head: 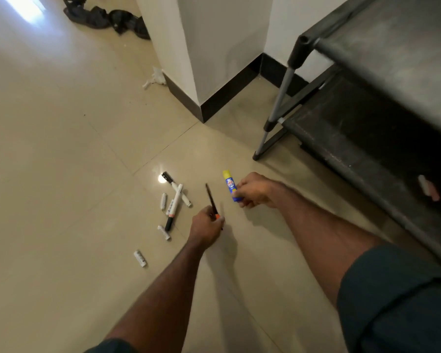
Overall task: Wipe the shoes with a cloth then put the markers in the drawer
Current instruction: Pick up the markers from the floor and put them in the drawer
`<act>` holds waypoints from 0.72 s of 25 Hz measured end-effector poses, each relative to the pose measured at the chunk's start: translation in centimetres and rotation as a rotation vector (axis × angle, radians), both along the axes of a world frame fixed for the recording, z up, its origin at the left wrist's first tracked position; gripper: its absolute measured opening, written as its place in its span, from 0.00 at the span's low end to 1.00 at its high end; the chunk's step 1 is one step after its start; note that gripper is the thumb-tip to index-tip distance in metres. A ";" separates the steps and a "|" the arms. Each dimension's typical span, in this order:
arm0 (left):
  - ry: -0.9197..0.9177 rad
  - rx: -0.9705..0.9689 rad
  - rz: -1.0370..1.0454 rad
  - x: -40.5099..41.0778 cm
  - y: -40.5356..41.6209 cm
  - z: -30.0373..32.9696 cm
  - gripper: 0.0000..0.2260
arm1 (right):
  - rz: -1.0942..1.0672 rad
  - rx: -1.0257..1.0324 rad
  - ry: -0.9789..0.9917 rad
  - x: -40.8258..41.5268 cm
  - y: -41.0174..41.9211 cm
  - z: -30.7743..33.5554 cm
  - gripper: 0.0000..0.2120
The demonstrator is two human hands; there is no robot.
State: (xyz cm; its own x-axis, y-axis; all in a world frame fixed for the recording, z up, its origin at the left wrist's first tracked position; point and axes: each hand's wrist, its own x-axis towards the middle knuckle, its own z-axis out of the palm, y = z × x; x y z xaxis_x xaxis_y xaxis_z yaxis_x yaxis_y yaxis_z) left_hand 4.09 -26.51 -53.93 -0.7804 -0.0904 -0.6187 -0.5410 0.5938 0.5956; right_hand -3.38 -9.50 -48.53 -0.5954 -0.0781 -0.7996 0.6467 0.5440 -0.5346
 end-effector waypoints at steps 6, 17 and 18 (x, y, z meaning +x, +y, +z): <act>-0.019 0.249 -0.239 -3.1 4.1 9.7 0.10 | -0.041 -0.109 0.079 5.1 8.7 13.0 0.06; 0.371 0.358 -0.945 4.5 15.3 38.7 0.09 | -0.253 0.043 0.370 25.8 20.3 35.4 0.05; 0.395 0.399 -0.957 6.3 17.3 41.0 0.09 | -0.316 0.039 0.425 28.7 21.6 37.2 0.05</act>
